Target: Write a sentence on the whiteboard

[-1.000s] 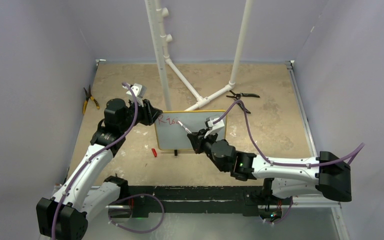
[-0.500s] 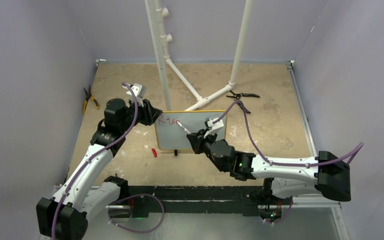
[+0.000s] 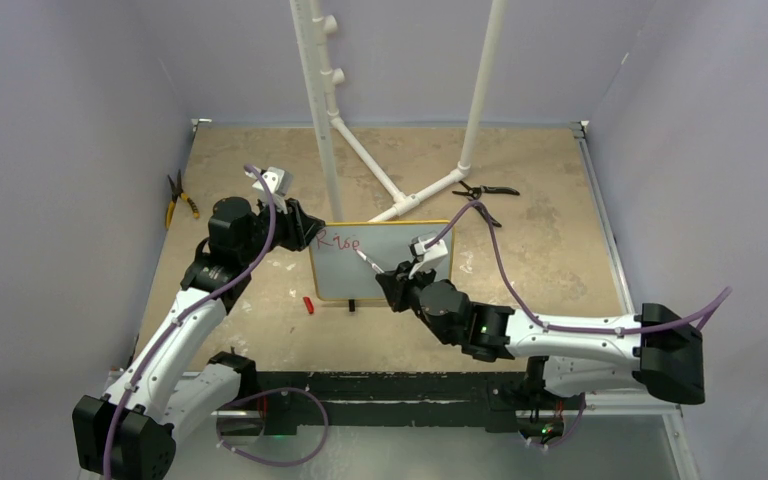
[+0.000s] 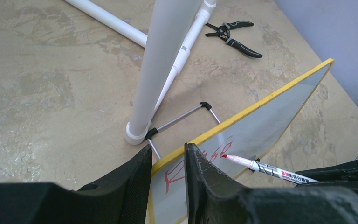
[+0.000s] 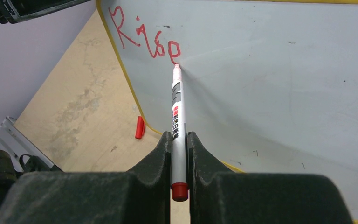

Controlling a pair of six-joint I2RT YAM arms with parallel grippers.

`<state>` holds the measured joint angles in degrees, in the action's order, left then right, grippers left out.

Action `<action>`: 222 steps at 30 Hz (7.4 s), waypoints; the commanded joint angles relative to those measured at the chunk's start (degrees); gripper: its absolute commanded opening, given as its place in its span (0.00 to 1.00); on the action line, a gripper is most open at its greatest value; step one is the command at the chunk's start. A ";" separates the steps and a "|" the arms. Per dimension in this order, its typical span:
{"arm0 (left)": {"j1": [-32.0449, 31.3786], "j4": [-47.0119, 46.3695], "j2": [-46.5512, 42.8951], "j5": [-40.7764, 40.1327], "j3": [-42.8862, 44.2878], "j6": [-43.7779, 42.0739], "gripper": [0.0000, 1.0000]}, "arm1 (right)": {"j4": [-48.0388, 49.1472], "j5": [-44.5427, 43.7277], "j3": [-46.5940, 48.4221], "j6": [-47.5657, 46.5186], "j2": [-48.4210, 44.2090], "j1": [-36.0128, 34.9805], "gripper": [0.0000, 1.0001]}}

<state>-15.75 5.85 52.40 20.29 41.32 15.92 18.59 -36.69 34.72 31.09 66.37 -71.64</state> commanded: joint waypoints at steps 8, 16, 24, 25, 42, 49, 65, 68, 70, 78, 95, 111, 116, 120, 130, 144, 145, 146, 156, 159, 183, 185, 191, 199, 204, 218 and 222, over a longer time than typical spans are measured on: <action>0.02 0.17 0.07 1.34 -0.73 0.76 0.29 | -1.29 -2.41 -0.52 -1.82 -6.30 0.03 0.00; 0.02 0.05 0.36 1.42 -0.76 0.77 0.29 | -1.67 -3.04 -1.04 -2.84 -7.92 -0.06 0.00; 0.02 -0.03 0.51 1.59 -0.71 0.79 0.29 | -2.64 -3.58 -1.13 -1.42 -6.77 -0.01 0.00; 0.02 -0.02 0.58 1.60 -0.70 0.82 0.29 | -3.13 -3.76 -0.89 -1.06 -6.51 -0.02 0.00; 0.02 0.06 0.27 1.59 -0.75 0.78 0.29 | -0.34 -1.82 -2.15 -2.72 -8.92 -0.07 0.00; 0.02 0.13 0.24 1.54 -0.71 0.80 0.29 | -0.87 -3.58 0.24 -3.65 -7.24 -0.03 0.00; 0.02 0.31 0.09 1.18 -0.72 0.60 0.29 | 0.37 -8.74 1.18 -3.94 -6.06 0.01 0.00; 0.02 0.31 0.07 1.23 -0.74 0.60 0.29 | -1.33 -9.24 1.07 -2.81 -6.46 0.01 0.00; 0.02 0.31 0.07 1.16 -0.67 0.60 0.29 | -2.76 -9.27 0.84 -1.76 -6.72 0.01 0.00; 0.02 0.26 0.17 1.53 -0.71 0.69 0.29 | -6.18 -8.68 -0.29 1.49 -6.88 0.01 0.00; 0.02 0.14 0.16 1.61 -0.80 0.91 0.29 | -7.31 -5.16 -1.85 3.45 -6.99 -0.06 0.00; 0.02 -0.04 0.50 1.68 -0.80 0.89 0.29 | -2.62 -8.99 -0.84 0.82 -7.66 -0.08 0.00; 0.02 0.04 0.51 1.69 -0.80 0.84 0.29 | -1.47 -10.10 -0.33 -0.23 -7.57 -0.03 0.00; 0.02 0.04 0.46 1.64 -0.80 0.78 0.29 | -3.12 -11.73 -0.16 0.79 -7.86 -0.03 0.00; 0.02 0.09 0.27 1.72 -0.78 0.78 0.29 | -1.60 -9.11 -2.89 -0.47 -11.42 -0.08 0.00; 0.02 0.13 0.33 1.63 -0.78 0.91 0.29 | -1.55 -5.78 -3.17 -1.80 -10.03 -0.08 0.00; 0.02 0.15 0.40 1.62 -0.78 0.87 0.29 | -2.07 -6.23 -2.92 -1.43 -9.70 -0.08 0.00; 0.02 0.14 0.42 1.56 -0.79 0.87 0.29 | -2.65 -6.72 -2.72 -0.98 -9.42 -0.08 0.00; 0.02 0.04 0.51 1.55 -0.80 0.86 0.29 | -8.80 -9.33 -2.78 3.48 -10.99 -0.08 0.00; 0.02 0.02 0.53 1.71 -0.80 0.88 0.29 | -9.13 -10.20 -2.73 3.50 -11.72 -0.08 0.00; -0.01 -0.22 0.68 2.02 -0.78 0.93 0.29 | -1.86 -8.44 -0.96 -2.74 -9.01 -0.08 0.00; 0.02 -0.21 0.68 1.98 -0.80 0.87 0.29 | -1.88 -8.02 -0.96 -2.71 -8.66 -0.08 0.00; 0.02 -0.21 0.68 2.03 -0.78 0.91 0.29 | -4.13 -6.93 -1.38 -0.89 -8.86 -0.08 0.00; 0.02 -0.20 0.60 2.20 -0.80 0.96 0.29 | -7.69 -5.49 -2.64 2.14 -9.65 -0.08 0.00; 0.02 -0.12 0.49 2.12 -0.78 0.96 0.29 | -9.07 -5.09 -2.63 2.89 -9.46 -0.09 0.00; 0.02 -0.09 0.44 2.03 -0.81 0.95 0.29 | -10.68 -7.80 -2.36 1.54 -14.16 -0.08 0.00; 0.02 -0.10 0.33 2.01 -0.80 0.95 0.29 | -8.85 -7.17 -3.67 0.56 -17.60 -0.08 0.00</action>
<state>-15.75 5.34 52.75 20.80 41.32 15.97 7.14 -42.13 31.55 33.32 52.21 -71.94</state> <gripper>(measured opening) 0.297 0.132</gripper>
